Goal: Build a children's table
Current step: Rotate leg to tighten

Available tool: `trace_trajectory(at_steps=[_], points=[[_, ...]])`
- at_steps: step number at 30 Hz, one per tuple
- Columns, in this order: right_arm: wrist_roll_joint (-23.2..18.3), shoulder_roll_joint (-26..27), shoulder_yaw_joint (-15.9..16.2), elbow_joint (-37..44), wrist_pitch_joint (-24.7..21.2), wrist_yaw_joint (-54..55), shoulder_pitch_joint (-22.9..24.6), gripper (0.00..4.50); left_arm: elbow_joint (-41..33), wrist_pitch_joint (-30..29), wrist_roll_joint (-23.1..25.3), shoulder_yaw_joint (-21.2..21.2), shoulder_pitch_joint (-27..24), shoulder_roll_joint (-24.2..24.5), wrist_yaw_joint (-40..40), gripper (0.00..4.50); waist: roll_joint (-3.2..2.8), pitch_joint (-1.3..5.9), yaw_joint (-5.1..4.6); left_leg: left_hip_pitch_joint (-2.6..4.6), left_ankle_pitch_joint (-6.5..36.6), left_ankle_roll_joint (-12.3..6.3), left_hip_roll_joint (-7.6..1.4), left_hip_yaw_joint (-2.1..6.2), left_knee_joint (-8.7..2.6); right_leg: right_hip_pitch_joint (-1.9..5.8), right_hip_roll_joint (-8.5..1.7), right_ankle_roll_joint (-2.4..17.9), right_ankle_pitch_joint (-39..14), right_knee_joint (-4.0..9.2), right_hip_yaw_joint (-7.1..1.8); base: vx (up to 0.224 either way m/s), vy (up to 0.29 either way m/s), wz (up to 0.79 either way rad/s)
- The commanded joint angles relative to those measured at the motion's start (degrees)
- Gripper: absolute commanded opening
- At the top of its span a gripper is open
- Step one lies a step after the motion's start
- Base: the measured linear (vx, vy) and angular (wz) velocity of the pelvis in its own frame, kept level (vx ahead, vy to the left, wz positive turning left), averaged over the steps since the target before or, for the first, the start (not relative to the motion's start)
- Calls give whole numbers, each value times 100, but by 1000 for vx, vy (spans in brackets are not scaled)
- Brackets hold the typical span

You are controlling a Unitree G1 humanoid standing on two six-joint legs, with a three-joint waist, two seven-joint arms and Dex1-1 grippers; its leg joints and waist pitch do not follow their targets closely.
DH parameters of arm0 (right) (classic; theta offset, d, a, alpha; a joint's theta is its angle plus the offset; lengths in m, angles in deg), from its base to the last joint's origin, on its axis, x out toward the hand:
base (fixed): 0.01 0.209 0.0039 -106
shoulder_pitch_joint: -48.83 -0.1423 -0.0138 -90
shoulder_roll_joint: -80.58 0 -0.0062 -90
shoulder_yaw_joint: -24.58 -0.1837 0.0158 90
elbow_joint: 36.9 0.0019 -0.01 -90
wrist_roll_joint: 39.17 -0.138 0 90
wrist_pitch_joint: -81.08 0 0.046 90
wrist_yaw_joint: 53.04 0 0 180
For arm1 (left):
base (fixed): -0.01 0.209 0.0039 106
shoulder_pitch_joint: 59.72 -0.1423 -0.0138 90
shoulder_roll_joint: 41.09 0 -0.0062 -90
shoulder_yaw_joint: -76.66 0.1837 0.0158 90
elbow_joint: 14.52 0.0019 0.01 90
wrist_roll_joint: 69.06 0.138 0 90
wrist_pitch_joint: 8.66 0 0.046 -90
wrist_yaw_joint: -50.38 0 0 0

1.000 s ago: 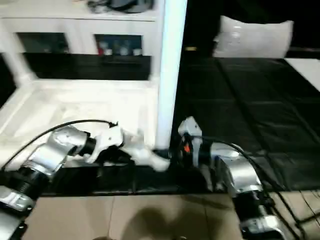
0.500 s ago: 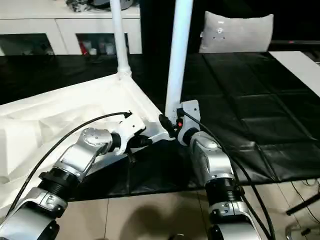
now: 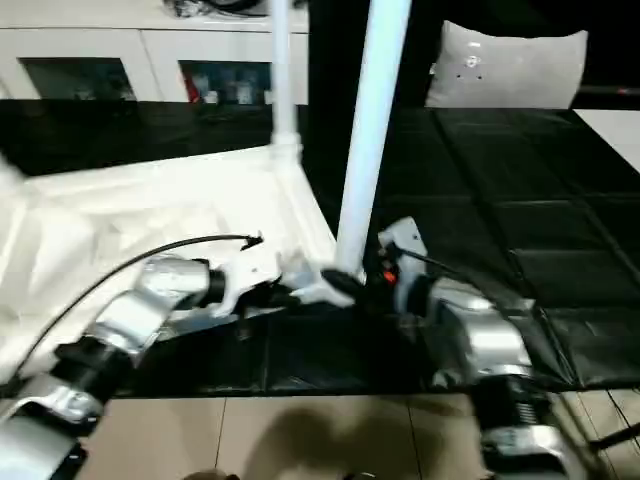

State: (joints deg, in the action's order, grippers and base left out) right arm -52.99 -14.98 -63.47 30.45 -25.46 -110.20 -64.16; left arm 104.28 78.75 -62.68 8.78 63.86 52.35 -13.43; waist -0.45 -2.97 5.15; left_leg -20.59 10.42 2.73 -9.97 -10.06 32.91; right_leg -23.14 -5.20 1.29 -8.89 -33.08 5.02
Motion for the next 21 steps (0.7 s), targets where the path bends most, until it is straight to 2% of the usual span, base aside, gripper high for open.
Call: trace_trajectory(at_steps=[1, 3, 4, 6, 9, 10, 14, 16, 21], points=[[77, -200, 147, 93, 234, -377, -49, 441, 18, 372, 112, 377, -48, 131, -531, 0, 12, 366, 30, 54, 1391, -277, -330, 71, -375, 296, -382, 1122, -1671, 384, -278, 0, 0, 0], [51, -354, 226, 136, 289, -703, -39, 441, 42, 562, 104, 457, -48, 225, -754, 0, 13, 363, 51, 50, 1400, -259, -337, 66, -376, 298, -382, 1111, -1684, 377, -283, 0, 0, 0], [-57, -546, 343, 249, 299, -1221, -2, 441, 40, 726, 59, 540, -45, 330, -1046, 0, 14, 368, 67, 44, 1390, -263, -341, 70, -376, 308, -384, 1112, -1660, 367, -280, 0, 0, 0], [-82, -689, 449, 310, 373, -1581, 16, 408, 30, 828, 29, 611, -36, 410, -1281, 0, 29, 368, 103, 39, 1360, -326, -349, 63, -369, 316, -378, 1116, -1576, 355, -282, 0, 0, 0], [18, -777, 553, 287, 595, -1772, 7, 402, 40, 900, 40, 662, -15, 457, -1442, 0, 28, 369, 134, 35, 1345, -329, -351, 68, -366, 305, -398, 1147, -1619, 351, -277, 0, 0, 0], [38, -804, 597, 275, 622, -1844, -1, 371, 51, 931, 47, 682, -2, 468, -1486, 0, 34, 368, 139, 41, 1367, -301, -346, 68, -368, 306, -398, 1123, -1730, 361, -277, 0, 0, 0], [-41, -877, 738, 301, 550, -2176, -5, 363, 97, 1010, 46, 746, 37, 484, -1663, 0, 27, 369, 153, 51, 1406, -265, -355, 76, -373, 309, -392, 1126, -1775, 358, -277, 0, 0, 0], [-239, -866, 837, 404, 342, -2535, -1, 330, 97, 1054, -18, 789, 59, 481, -1837, 0, 31, 376, 152, 47, 1382, -302, -346, 70, -364, 317, -383, 1160, -1682, 353, -275, 0, 0, 0], [-375, -855, 921, 493, 190, -2794, 39, 295, 91, 1060, -43, 795, 69, 462, -1877, 0, 20, 383, 189, 51, 1319, -328, -366, 76, -361, 312, -390, 1195, -1593, 336, -273, 0, 0, 0]])
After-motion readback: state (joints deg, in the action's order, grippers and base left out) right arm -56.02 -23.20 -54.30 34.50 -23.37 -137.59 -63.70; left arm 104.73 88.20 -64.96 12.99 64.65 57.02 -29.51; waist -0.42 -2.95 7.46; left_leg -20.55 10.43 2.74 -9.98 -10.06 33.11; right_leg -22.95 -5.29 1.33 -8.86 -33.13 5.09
